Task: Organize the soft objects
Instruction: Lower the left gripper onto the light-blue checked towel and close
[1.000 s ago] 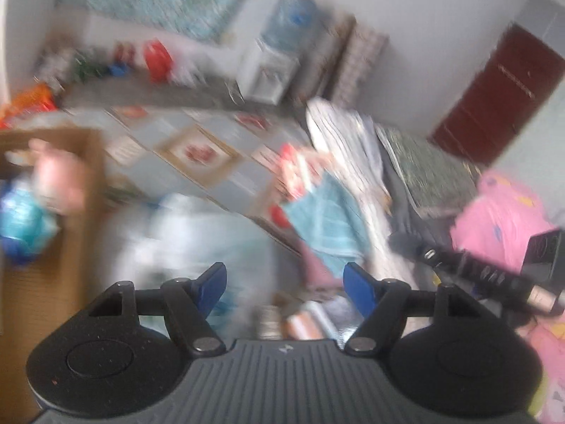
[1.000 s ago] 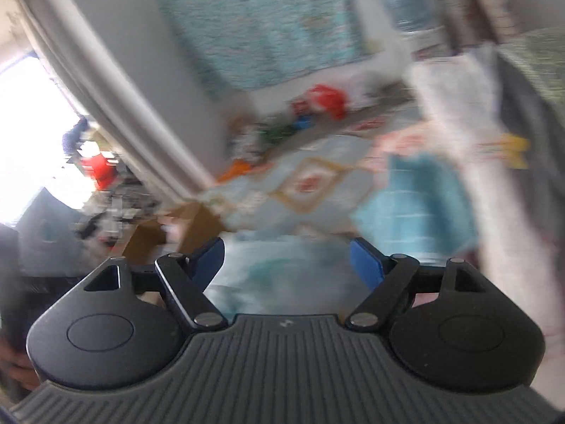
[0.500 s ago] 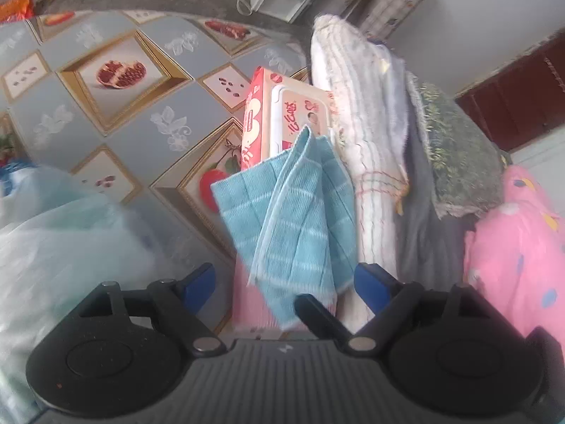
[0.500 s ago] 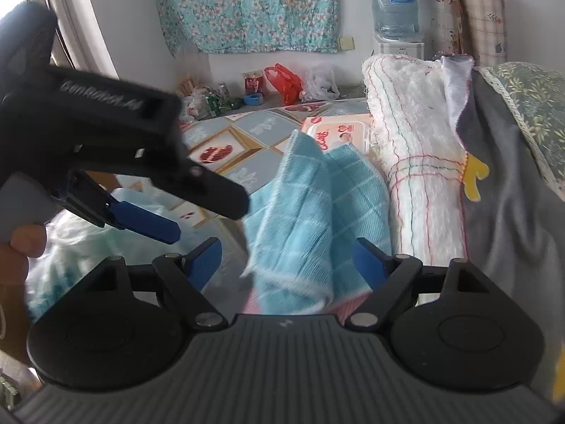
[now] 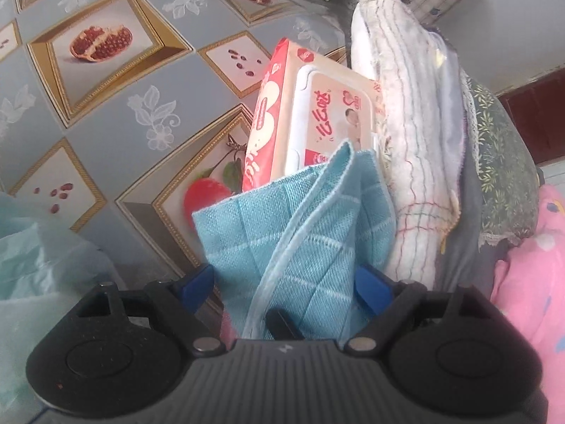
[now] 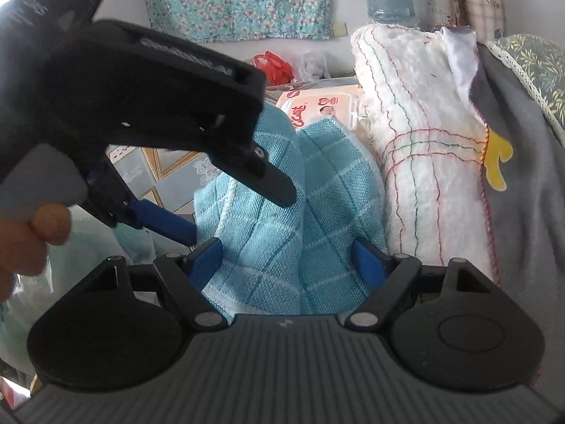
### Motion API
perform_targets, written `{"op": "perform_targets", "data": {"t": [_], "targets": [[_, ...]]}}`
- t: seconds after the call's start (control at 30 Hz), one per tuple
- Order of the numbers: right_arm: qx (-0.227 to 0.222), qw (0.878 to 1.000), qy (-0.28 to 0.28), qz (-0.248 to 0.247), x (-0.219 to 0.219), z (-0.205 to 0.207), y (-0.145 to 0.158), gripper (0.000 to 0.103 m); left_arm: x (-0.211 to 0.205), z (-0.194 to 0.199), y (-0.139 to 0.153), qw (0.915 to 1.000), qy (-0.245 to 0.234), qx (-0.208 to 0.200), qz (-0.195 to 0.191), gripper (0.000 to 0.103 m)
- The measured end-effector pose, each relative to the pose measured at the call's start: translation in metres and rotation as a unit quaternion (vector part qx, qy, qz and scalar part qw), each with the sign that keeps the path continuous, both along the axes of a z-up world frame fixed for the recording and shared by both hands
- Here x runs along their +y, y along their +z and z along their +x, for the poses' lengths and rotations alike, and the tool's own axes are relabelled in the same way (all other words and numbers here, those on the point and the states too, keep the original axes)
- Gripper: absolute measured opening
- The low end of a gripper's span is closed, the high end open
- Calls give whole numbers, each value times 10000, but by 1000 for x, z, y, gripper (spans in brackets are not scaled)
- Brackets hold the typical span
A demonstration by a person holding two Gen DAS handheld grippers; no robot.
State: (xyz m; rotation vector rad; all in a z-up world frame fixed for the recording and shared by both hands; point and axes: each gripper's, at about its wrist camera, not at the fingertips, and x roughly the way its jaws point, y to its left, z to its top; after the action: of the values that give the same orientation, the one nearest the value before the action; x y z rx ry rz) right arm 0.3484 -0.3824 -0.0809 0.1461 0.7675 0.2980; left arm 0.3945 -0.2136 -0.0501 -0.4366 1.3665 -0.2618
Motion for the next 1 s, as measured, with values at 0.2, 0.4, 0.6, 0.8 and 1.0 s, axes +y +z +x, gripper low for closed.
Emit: {"op": "perform_targets", "data": {"t": [0.2, 0.4, 0.6, 0.8, 1.0], "targets": [[4, 9998, -102, 185, -5, -1, -3, 54, -8, 3, -9, 10000, 44, 3, -8, 84], [-48, 9988, -95, 473, -9, -3, -2, 28, -14, -1, -8, 9995, 99, -247, 161, 64], [-175, 9987, -24, 470, -6, -6, 1, 21, -7, -9, 5, 9985, 47, -520, 174, 35], [-390, 9984, -16, 416, -1, -20, 17, 14, -3, -26, 30, 9951, -57, -982, 97, 25], [-737, 9966, -35, 360, 5, -46, 46, 14, 0, -49, 63, 9898, -170, -1413, -17, 24]]}}
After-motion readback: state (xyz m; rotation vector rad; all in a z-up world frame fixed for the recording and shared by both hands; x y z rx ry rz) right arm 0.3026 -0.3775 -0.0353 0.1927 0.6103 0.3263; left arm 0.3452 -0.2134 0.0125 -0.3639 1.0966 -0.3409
